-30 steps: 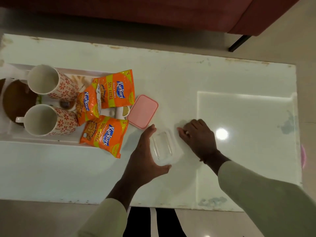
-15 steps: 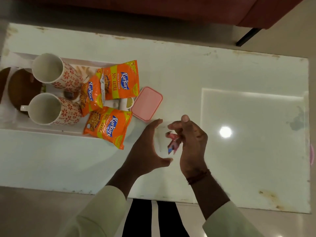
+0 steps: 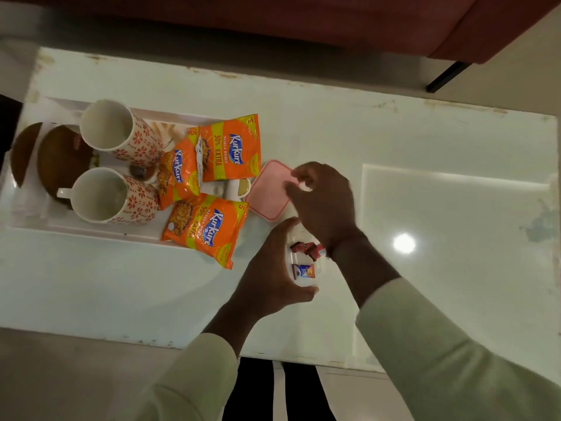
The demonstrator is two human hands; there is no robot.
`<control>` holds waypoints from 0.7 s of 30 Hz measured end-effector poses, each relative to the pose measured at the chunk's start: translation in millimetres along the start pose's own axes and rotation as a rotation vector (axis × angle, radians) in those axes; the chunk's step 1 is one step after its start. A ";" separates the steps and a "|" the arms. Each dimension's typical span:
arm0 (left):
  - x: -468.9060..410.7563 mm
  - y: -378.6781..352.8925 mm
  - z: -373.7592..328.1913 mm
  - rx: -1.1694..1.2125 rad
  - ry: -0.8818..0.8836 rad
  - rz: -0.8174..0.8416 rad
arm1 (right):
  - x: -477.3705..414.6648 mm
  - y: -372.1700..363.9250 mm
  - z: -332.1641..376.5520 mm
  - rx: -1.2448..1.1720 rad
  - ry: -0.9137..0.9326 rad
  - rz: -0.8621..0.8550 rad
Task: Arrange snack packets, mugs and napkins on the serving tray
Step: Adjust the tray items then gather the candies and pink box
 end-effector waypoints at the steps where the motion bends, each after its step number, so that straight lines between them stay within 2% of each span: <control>1: -0.2 -0.5 0.8 -0.004 -0.003 -0.005 | -10.8 -13.3 3.5 0.157 0.037 0.124; 3: -0.9 -1.1 1.5 -0.012 -0.007 -0.015 | -24.5 -36.2 7.9 0.478 0.085 0.284; 5: -2.0 -1.8 1.9 -0.007 0.013 -0.019 | -29.3 -50.8 10.4 0.624 0.118 0.318; 9: -0.3 -0.4 -0.4 0.071 0.011 0.021 | -40.8 -44.0 -6.9 0.587 -0.030 0.371; 11: 0.5 -1.6 -1.3 0.094 0.022 0.031 | -46.0 -25.4 -20.6 0.495 -0.134 0.446; 13: -0.5 -1.3 -0.9 0.077 0.042 0.013 | -46.6 -1.4 -28.8 0.352 -0.140 0.408; 15: -2.6 -1.5 -0.5 0.049 0.022 0.006 | -38.8 22.6 -30.8 0.216 -0.050 0.257; 17: -4.2 -1.6 -0.4 0.026 0.001 0.015 | -18.6 41.4 -29.9 0.193 0.111 0.131; 18: -4.6 -1.5 -0.5 0.017 -0.007 0.017 | -3.3 47.3 -28.9 0.228 0.191 0.117; 21: -3.7 -2.2 0.1 0.018 -0.026 0.011 | 52.1 55.1 -26.4 0.292 0.394 0.218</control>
Point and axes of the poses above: each hand's wrist, its own x-axis away from the middle knuckle, its own y-axis out of the back of the hand, z = x × y, the point moved 3 cm from there along -x, towards the middle knuckle, and after that the axes turned 10 degrees about -z, right-handed, at the moved point
